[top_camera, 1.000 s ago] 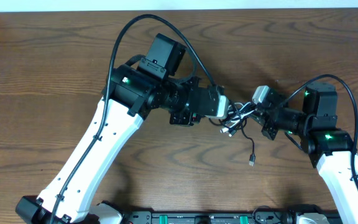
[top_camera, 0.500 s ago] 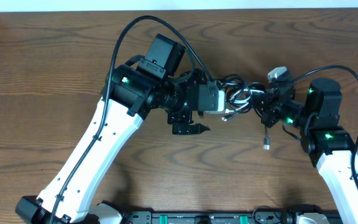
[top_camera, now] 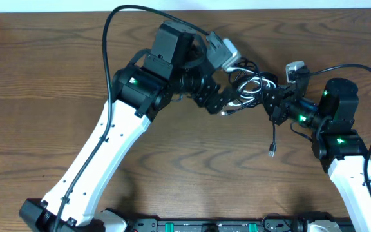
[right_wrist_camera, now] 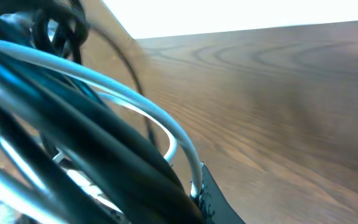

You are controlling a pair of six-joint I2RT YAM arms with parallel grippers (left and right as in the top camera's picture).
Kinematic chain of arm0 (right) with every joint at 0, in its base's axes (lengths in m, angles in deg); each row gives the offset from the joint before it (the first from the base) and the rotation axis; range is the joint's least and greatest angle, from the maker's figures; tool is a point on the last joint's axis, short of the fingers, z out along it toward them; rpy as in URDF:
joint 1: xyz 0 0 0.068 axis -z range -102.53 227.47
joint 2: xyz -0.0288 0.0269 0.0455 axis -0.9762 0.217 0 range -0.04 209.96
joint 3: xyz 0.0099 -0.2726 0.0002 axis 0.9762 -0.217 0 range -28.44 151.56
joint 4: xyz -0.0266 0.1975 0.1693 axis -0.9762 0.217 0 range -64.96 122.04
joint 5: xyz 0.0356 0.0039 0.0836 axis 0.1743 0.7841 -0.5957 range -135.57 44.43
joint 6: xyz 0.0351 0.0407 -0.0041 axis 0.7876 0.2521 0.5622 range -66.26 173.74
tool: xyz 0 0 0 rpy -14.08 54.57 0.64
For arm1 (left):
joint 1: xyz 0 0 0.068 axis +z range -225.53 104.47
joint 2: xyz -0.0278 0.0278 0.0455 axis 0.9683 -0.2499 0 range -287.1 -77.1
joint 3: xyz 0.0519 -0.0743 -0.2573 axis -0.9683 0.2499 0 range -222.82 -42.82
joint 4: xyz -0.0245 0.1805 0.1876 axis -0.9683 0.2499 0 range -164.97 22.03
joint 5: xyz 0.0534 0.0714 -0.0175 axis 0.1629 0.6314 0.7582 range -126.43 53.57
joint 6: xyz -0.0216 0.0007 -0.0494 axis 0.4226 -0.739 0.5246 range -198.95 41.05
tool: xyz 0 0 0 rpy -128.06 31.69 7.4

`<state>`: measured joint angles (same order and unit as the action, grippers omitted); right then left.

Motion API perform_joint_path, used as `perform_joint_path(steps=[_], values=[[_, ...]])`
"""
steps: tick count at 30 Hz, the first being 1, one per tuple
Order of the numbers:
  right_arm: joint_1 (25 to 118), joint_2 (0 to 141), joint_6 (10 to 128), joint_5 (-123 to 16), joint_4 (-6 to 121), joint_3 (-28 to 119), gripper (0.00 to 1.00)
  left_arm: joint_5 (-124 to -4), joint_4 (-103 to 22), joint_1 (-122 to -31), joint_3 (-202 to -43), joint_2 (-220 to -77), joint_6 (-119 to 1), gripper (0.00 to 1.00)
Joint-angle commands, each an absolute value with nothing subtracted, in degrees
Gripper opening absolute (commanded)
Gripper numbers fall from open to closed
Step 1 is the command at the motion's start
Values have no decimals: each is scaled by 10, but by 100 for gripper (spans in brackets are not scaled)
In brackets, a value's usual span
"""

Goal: Untangle cables

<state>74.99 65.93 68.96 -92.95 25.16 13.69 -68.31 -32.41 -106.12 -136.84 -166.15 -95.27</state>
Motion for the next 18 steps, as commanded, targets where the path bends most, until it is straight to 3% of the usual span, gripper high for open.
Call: perform_joint_path(steps=[1, 18], values=[[751, 657, 726, -1003, 222, 138, 1, -661, -349, -1063, -1376, -1690, -881, 98], [751, 657, 752, -1038, 197, 138, 1, -679, -368, -1085, -1376, -1725, -943, 98]])
